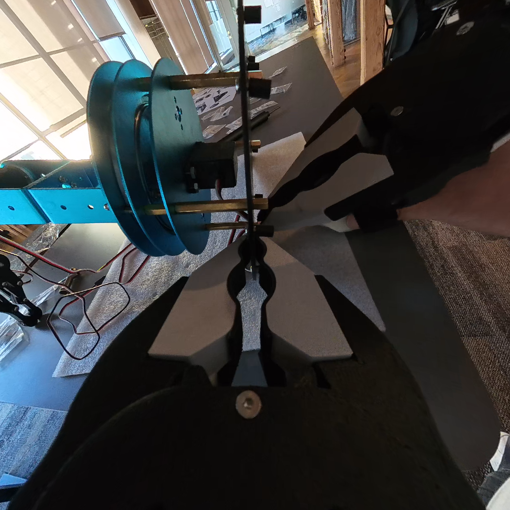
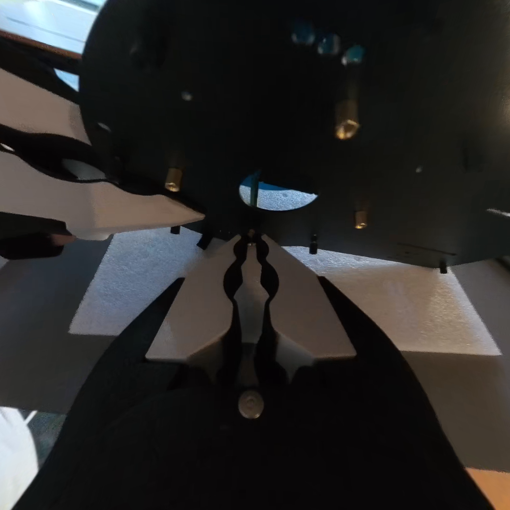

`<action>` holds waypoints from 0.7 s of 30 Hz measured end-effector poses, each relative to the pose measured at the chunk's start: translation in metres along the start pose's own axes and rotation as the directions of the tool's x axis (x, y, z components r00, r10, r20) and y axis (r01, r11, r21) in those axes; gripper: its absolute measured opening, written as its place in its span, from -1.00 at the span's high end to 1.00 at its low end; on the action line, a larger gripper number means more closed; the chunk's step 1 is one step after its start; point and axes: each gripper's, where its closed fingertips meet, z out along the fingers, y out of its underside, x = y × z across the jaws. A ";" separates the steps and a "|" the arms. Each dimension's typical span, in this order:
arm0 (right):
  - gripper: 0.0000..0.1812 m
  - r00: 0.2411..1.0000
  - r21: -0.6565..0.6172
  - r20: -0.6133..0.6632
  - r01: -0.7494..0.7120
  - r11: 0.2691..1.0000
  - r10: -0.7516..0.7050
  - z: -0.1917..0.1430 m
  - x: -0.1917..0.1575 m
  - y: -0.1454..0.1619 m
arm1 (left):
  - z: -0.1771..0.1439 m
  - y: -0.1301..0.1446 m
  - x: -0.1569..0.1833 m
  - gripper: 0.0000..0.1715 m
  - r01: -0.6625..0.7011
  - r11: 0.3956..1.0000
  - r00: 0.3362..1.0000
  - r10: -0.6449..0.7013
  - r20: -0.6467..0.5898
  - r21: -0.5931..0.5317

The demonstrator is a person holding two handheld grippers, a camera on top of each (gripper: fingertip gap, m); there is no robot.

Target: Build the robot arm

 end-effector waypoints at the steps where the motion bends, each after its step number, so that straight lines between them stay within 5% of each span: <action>1: 0.95 1.000 -0.006 -0.011 0.023 1.000 -0.023 0.000 0.000 0.000 | 0.000 0.000 0.000 1.00 0.001 1.000 1.000 -0.001 -0.001 0.001; 6: 0.95 0.997 -0.020 -0.038 0.059 0.998 -0.060 0.000 0.000 0.000 | 0.000 0.000 0.000 1.00 0.002 1.000 1.000 -0.002 -0.001 0.003; 13: 0.95 0.959 0.014 0.117 -0.260 0.965 0.257 0.000 -0.001 0.001 | 0.000 0.000 0.000 1.00 0.002 1.000 1.000 -0.002 -0.001 0.004; 21: 0.95 0.932 -0.003 0.179 -0.320 0.947 0.316 0.000 -0.001 0.001 | 0.000 0.000 0.000 1.00 0.001 1.000 1.000 -0.001 0.000 0.004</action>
